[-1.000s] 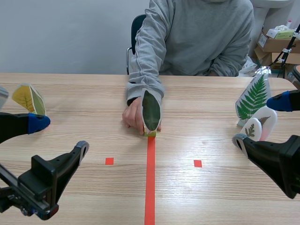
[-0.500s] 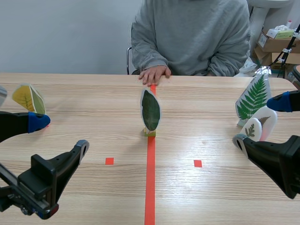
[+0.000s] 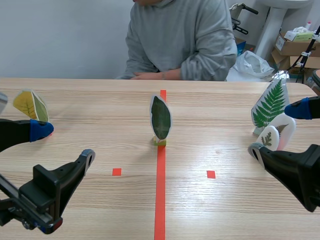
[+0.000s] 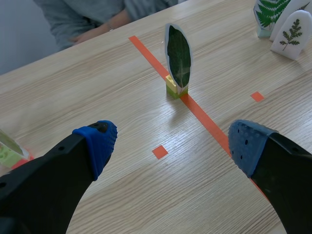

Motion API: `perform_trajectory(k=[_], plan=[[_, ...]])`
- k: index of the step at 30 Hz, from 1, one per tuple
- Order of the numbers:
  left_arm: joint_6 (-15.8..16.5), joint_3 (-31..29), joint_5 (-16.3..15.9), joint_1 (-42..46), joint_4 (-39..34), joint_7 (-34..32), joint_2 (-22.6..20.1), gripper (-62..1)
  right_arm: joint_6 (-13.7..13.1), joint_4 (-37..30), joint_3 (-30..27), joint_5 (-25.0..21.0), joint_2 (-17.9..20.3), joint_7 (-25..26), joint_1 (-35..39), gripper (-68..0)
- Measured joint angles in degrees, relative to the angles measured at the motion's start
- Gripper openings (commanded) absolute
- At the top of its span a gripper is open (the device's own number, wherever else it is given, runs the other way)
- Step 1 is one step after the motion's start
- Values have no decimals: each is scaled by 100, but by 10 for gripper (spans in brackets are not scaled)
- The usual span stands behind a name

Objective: Do the leaf sorting experiment

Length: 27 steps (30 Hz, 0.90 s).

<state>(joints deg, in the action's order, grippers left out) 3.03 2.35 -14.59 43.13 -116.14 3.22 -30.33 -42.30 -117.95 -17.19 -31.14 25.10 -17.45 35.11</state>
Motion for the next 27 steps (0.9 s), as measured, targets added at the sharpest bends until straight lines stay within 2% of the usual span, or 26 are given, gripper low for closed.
perform_trajectory(k=[27], plan=[[0, 0, 61, 0, 0, 20, 0, -114, 0, 0, 0, 2, 0, 0, 0, -96]])
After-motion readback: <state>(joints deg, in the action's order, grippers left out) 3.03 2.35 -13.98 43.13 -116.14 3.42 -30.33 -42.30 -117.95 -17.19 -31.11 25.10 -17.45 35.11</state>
